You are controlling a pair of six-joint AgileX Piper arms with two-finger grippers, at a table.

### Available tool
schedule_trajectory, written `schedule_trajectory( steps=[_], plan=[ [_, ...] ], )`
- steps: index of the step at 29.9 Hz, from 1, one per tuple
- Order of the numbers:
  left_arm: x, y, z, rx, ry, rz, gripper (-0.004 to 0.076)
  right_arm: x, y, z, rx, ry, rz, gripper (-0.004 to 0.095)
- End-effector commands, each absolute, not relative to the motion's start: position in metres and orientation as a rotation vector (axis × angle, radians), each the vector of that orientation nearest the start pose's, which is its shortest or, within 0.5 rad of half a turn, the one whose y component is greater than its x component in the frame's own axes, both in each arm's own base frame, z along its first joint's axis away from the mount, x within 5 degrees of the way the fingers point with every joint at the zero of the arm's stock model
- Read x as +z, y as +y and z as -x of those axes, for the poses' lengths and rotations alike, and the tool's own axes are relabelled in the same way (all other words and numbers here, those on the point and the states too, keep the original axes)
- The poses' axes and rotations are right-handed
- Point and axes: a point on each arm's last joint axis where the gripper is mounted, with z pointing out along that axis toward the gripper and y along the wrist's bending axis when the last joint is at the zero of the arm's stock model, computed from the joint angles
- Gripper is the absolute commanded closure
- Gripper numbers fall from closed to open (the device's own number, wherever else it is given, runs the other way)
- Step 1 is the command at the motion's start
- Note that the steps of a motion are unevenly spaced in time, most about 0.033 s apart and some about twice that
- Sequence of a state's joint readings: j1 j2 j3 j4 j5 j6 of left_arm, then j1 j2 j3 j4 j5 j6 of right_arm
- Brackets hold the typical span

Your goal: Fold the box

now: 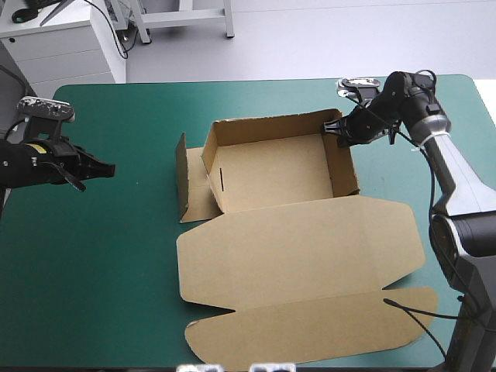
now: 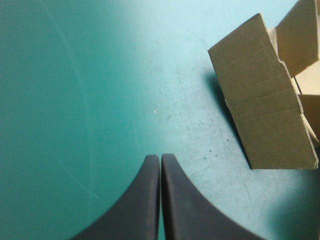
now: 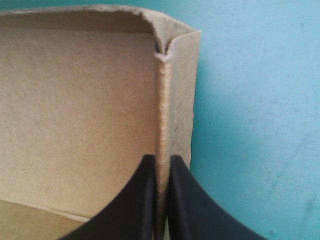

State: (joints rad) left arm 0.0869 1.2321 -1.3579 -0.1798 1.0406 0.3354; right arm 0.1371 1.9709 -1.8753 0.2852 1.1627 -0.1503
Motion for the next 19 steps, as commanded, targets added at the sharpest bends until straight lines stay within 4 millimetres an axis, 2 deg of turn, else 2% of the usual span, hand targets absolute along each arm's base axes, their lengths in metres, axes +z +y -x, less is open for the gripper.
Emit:
schedule_trajectory(
  steps=[1,5,10,12,14,19],
  plan=[
    [0.428,0.007,-0.241,-0.03,2.265,-0.228,0.0731,0.32,0.082,-0.419,0.402,2.724,0.341,0.0894],
    [0.428,0.007,-0.241,-0.03,2.265,-0.228,0.0731,0.322,0.082,-0.419,0.396,2.713,0.369,0.0712],
    [0.427,0.007,-0.24,-0.024,2.273,-0.24,0.0731,0.34,0.081,-0.412,0.386,2.667,0.379,0.0322],
    [0.427,0.007,-0.24,-0.021,2.272,-0.248,0.0731,0.35,0.079,-0.407,0.365,2.642,0.383,0.0218],
    [0.427,0.007,-0.24,-0.017,2.272,-0.255,0.0731,0.362,0.077,-0.401,0.348,2.615,0.386,0.0186],
    [0.427,0.006,-0.24,-0.019,2.27,-0.261,0.0731,0.387,0.075,-0.385,0.329,2.553,0.391,0.0187]
  ],
)
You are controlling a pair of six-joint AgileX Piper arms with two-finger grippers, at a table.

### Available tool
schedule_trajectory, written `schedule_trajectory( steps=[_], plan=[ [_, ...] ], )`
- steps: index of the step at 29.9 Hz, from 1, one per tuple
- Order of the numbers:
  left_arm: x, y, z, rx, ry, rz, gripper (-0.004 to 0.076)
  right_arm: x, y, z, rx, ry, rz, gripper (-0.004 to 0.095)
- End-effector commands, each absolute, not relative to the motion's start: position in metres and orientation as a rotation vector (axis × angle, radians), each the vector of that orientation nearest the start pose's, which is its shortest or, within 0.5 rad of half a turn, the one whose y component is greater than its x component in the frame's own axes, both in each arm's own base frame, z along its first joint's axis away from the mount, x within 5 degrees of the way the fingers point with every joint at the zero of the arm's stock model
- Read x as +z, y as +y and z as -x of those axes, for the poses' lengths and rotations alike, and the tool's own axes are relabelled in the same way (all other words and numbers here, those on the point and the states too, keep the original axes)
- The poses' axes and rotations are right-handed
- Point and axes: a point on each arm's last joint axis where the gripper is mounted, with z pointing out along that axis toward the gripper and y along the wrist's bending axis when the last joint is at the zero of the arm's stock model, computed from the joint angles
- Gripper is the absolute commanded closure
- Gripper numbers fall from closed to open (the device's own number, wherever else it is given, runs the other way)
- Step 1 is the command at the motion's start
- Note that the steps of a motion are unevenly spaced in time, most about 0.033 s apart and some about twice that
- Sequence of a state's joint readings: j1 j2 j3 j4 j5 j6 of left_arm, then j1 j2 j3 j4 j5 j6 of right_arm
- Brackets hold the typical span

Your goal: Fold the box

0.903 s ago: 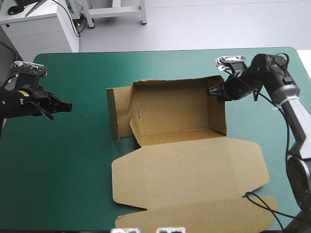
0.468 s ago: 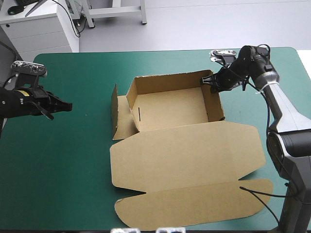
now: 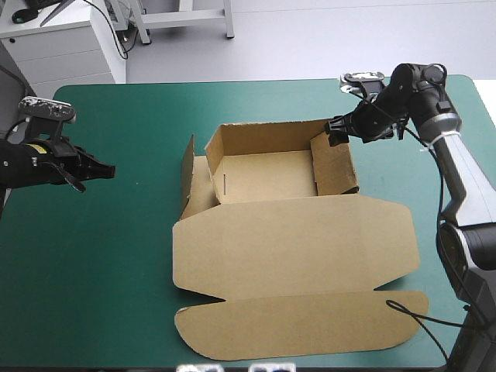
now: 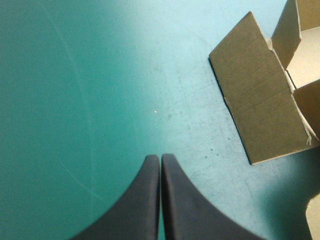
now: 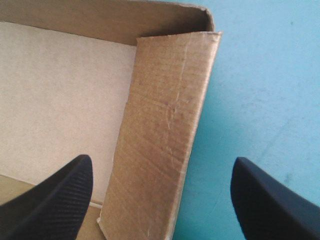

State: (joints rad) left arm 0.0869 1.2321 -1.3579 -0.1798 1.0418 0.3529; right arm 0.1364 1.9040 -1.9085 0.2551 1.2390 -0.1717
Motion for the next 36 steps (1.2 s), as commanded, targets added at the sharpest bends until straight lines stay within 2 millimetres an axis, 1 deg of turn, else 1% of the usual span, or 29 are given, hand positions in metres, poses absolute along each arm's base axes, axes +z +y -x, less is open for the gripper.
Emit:
schedule_trajectory(
  steps=[1,4,7,12,18,21,23,25,28,29,32,36],
  plan=[
    [0.427,0.006,-0.24,-0.019,2.27,-0.261,0.0731,0.389,0.075,-0.383,0.328,2.548,0.391,0.0187],
    [0.427,0.006,-0.24,-0.019,2.27,-0.261,0.0731,0.39,0.074,-0.382,0.318,2.545,0.392,0.0187],
    [0.427,0.006,-0.24,-0.019,2.272,-0.262,0.0731,0.383,0.074,-0.386,0.321,2.568,0.391,0.0187],
    [0.426,0.006,-0.241,-0.024,2.271,-0.26,0.0731,0.355,0.075,-0.396,0.322,2.648,0.391,0.0187],
    [0.423,0.007,-0.245,-0.028,2.289,-0.261,0.0731,0.312,0.08,-0.411,0.368,2.761,0.382,0.0187],
    [0.421,0.006,-0.247,-0.037,2.302,-0.262,0.0731,0.296,0.084,-0.416,0.387,2.803,0.385,0.0216],
    [0.419,0.006,-0.247,-0.039,2.311,-0.263,0.0731,0.29,0.089,-0.416,0.377,2.816,0.408,0.0284],
    [0.418,0.006,-0.249,-0.047,2.316,-0.262,0.0731,0.287,0.097,-0.415,0.371,2.821,0.439,0.0388],
    [0.418,0.006,-0.249,-0.051,2.319,-0.262,0.0731,0.283,0.107,-0.414,0.332,2.829,0.491,0.0604],
    [0.418,0.006,-0.249,-0.056,2.319,-0.261,0.0731,0.282,0.109,-0.414,0.302,2.831,0.51,0.0703],
    [0.418,0.005,-0.249,-0.066,2.317,-0.259,0.0731,0.281,0.111,-0.413,0.263,2.831,0.534,0.0914],
    [0.418,0.004,-0.249,-0.087,2.311,-0.255,0.0731,0.288,0.11,-0.411,0.258,2.817,0.518,0.0925]
  ],
)
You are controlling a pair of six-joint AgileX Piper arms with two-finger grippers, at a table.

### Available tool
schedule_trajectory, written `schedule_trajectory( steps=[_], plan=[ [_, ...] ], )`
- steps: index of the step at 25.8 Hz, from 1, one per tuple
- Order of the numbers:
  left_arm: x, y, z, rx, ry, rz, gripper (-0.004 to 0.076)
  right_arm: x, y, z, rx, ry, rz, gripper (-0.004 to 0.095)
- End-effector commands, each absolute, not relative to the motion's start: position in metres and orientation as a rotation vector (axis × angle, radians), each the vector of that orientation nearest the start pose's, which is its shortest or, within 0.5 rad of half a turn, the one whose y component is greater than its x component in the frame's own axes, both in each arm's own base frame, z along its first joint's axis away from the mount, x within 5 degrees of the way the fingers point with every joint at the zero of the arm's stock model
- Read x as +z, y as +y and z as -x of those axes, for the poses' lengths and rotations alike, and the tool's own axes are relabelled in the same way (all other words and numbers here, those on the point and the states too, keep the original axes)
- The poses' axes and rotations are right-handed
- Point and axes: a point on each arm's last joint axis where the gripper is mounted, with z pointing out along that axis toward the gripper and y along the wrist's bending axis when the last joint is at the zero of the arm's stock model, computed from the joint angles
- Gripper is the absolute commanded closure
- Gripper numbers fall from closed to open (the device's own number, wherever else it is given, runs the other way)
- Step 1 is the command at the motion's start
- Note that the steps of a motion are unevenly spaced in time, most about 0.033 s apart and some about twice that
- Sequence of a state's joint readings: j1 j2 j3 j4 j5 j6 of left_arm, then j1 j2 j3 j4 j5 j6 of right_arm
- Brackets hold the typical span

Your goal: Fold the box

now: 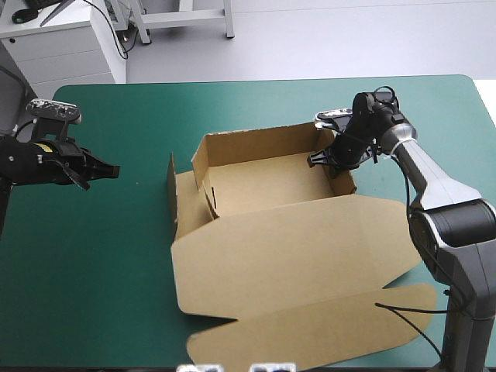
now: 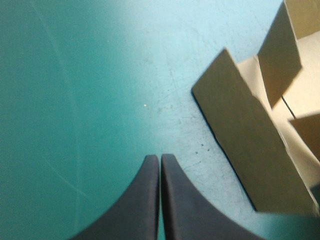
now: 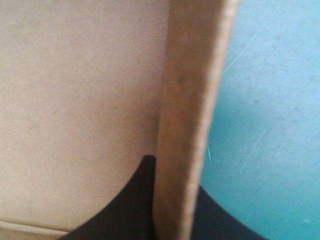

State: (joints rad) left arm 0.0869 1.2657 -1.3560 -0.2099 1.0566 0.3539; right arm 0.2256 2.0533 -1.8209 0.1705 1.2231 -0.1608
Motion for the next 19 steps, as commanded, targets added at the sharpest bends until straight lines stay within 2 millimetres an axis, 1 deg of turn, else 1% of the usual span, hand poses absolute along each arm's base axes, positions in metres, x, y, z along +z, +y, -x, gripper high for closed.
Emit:
schedule_trajectory(
  steps=[1,4,6,10,14,15,16,17,18,19],
  plan=[
    [0.418,0.004,-0.249,-0.087,2.311,-0.255,0.0731,0.294,0.109,-0.41,0.258,2.804,0.517,0.0926],
    [0.418,0.004,-0.249,-0.087,2.311,-0.255,0.0731,0.311,0.107,-0.403,0.253,2.76,0.524,0.0926],
    [0.418,0.004,-0.249,-0.088,2.315,-0.256,0.0731,0.328,0.103,-0.396,0.235,2.72,0.518,0.0926],
    [0.418,0.004,-0.249,-0.08,2.314,-0.256,0.0731,0.364,0.085,-0.379,0.234,2.633,0.467,0.0926],
    [0.418,0.004,-0.249,-0.079,2.312,-0.256,0.0731,0.403,0.066,-0.356,0.232,2.536,0.411,0.0926],
    [0.418,0.004,-0.249,-0.078,2.31,-0.255,0.0731,0.422,0.057,-0.342,0.229,2.483,0.383,0.0926],
    [0.419,0.004,-0.249,-0.078,2.308,-0.255,0.0731,0.429,0.053,-0.336,0.225,2.462,0.374,0.0926],
    [0.419,0.004,-0.25,-0.075,2.3,-0.253,0.0731,0.447,0.044,-0.32,0.206,2.41,0.359,0.0927],
    [0.419,0.004,-0.25,-0.074,2.296,-0.251,0.0731,0.454,0.041,-0.313,0.198,2.386,0.35,0.0927],
    [0.42,0.005,-0.251,-0.071,2.287,-0.249,0.0731,0.469,0.036,-0.297,0.188,2.34,0.339,0.0927]
  ],
)
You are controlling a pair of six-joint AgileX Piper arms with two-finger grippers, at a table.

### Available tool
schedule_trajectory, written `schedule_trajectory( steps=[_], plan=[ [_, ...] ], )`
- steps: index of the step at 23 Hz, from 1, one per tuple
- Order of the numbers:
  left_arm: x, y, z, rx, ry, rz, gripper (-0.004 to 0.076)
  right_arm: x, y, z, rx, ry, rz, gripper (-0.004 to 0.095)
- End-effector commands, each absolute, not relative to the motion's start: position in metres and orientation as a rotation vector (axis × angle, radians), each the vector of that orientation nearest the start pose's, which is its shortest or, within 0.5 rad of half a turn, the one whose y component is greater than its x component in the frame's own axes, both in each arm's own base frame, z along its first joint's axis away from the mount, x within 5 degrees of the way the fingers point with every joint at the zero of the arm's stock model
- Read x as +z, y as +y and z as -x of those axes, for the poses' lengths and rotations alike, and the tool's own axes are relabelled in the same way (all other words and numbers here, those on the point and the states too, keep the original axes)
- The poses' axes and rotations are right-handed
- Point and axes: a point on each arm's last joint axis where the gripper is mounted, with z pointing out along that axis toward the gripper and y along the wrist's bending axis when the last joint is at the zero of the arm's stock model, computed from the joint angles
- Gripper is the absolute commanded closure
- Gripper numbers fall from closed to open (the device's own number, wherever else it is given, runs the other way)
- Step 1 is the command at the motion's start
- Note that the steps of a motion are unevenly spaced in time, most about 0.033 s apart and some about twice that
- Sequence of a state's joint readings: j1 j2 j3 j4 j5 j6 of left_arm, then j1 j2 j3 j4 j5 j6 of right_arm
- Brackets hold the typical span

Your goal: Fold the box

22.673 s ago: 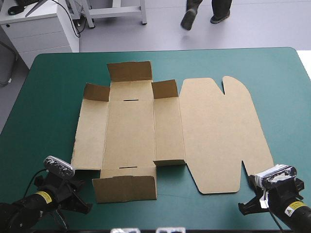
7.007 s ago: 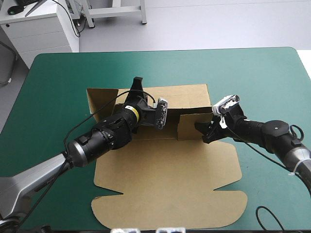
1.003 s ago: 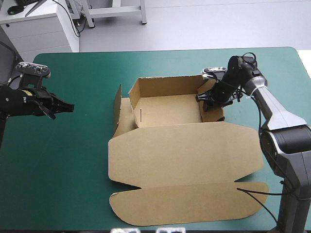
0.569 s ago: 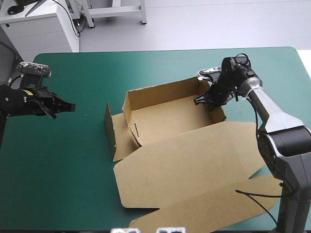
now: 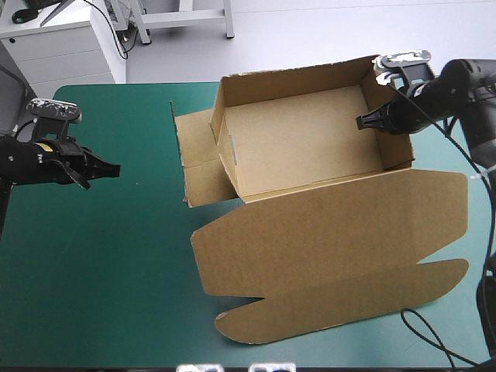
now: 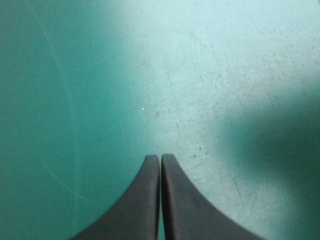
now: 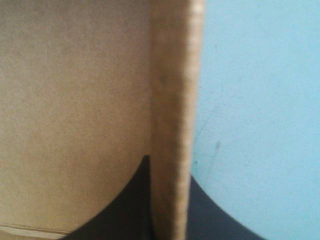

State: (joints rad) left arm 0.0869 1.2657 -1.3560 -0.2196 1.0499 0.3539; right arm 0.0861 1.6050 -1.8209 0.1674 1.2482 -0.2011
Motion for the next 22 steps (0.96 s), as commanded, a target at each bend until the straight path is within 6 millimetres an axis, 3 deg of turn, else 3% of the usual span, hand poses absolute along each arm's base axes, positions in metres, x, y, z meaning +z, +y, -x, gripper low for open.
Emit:
schedule_trajectory(
  steps=[1,6,9,14,19,22],
  plan=[
    [0.42,0.005,-0.251,-0.07,2.283,-0.248,0.0731,0.475,0.033,-0.29,0.177,2.317,0.341,0.0927],
    [0.414,0.005,-0.26,-0.092,2.304,-0.213,0.0731,0.501,0.03,-0.256,0.169,2.224,0.34,0.0927],
    [0.404,0.002,-0.27,-0.16,2.34,-0.211,0.0731,0.507,0.03,-0.246,0.173,2.198,0.34,0.0927],
    [0.396,-0.033,-0.28,-0.669,2.197,-0.439,0.0731,0.507,0.031,-0.246,0.179,2.198,0.338,0.0927],
    [0.398,-0.046,-0.279,-0.886,2.049,-0.468,0.0731,0.507,0.031,-0.246,0.194,2.199,0.324,0.0927],
    [0.398,-0.055,-0.277,-0.926,2.038,-0.499,0.0731,0.508,0.032,-0.246,0.207,2.195,0.318,0.0927]
  ],
)
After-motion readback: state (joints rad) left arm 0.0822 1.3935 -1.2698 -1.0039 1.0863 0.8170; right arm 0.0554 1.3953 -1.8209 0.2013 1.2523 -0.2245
